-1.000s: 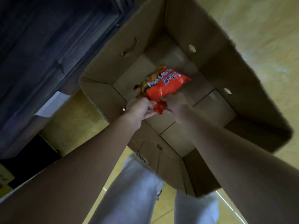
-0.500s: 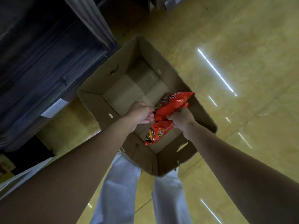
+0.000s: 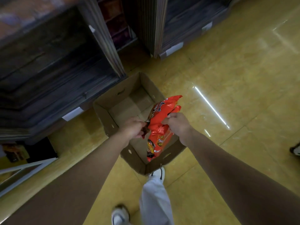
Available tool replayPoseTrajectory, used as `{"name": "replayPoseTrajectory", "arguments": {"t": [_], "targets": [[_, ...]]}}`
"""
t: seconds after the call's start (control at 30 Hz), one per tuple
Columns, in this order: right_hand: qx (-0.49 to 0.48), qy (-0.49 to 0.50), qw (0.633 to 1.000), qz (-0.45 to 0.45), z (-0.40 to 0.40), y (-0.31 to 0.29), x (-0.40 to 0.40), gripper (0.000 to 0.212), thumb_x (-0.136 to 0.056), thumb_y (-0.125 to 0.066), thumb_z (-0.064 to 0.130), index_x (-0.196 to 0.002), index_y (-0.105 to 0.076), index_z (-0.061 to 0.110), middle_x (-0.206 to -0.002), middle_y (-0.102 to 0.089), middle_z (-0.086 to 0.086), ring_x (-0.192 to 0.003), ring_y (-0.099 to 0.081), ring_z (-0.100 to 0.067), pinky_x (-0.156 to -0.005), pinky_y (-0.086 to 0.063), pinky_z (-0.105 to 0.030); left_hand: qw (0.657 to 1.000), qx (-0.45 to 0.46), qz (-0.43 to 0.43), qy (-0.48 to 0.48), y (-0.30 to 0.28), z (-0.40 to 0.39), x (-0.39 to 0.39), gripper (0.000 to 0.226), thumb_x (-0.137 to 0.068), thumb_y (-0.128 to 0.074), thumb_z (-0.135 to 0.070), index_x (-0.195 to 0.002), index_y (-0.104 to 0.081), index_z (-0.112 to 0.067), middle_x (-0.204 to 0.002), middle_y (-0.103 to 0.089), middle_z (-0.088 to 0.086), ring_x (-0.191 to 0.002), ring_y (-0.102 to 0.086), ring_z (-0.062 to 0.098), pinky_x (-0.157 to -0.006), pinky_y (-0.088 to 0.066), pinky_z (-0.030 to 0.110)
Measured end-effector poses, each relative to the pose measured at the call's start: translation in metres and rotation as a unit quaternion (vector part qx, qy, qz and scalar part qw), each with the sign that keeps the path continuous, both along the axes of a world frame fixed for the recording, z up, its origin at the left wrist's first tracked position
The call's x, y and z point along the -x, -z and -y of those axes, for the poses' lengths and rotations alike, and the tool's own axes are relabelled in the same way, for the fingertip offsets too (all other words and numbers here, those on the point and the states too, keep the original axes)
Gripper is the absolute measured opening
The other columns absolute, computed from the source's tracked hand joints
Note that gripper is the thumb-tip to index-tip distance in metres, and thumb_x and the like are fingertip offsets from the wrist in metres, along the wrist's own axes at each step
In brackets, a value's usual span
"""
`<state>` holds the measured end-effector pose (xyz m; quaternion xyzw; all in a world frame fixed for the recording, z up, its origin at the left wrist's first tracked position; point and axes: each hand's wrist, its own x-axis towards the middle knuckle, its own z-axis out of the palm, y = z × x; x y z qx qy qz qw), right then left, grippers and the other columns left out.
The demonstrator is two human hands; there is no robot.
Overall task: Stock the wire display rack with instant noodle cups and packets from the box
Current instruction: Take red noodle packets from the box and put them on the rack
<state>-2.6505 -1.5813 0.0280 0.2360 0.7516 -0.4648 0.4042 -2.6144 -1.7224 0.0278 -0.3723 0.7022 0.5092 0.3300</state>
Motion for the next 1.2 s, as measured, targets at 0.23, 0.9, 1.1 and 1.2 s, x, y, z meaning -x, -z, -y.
{"name": "replayPoseTrajectory", "arguments": {"t": [0.23,0.9,1.1,1.2], "targets": [[0.063,0.002,0.994,-0.087,0.013,-0.082,-0.042,0.015,-0.087,-0.059,0.008,-0.074,-0.055,0.015,-0.081,-0.063,-0.002,-0.078,-0.061,-0.02,-0.075,-0.051,-0.031,0.988,0.057,-0.141,0.011,-0.086,0.009,-0.021,0.059,-0.089,-0.059,-0.038,-0.141,-0.039,-0.019,-0.144,-0.042,0.005,-0.129,-0.042,0.023,-0.096,-0.036,0.031],[0.061,-0.076,0.869,-0.485,0.083,-0.572,-0.178,0.013,-0.083,-0.055,0.015,-0.07,-0.057,0.012,-0.077,-0.056,-0.006,-0.076,-0.054,-0.02,-0.062,-0.043,-0.027,0.888,-0.008,-0.439,0.138,-0.535,0.114,-0.156,0.101,-0.07,-0.076,-0.043,-0.148,-0.02,-0.014,-0.151,-0.03,0.005,-0.136,-0.034,0.022,-0.112,-0.029,0.038],[0.142,-0.071,0.819,-0.551,0.078,-0.681,-0.237,0.026,-0.084,-0.053,0.014,-0.059,-0.046,0.019,-0.051,-0.046,0.003,-0.052,-0.045,-0.011,-0.055,-0.037,-0.025,0.84,-0.055,-0.5,0.203,-0.644,0.12,-0.219,0.049,-0.077,-0.064,-0.051,-0.111,-0.06,-0.016,-0.104,-0.067,-0.002,-0.095,-0.064,0.008,-0.088,-0.046,0.027],[0.221,-0.096,0.813,-0.53,0.069,-0.723,-0.259,0.024,-0.086,-0.052,0.017,-0.063,-0.048,0.018,-0.055,-0.048,0.002,-0.054,-0.049,-0.012,-0.064,-0.041,-0.03,0.836,-0.059,-0.509,0.195,-0.672,0.125,-0.238,0.065,-0.065,-0.063,-0.067,-0.116,-0.061,-0.027,-0.117,-0.067,0.001,-0.113,-0.06,0.019,-0.096,-0.045,0.033]]}}
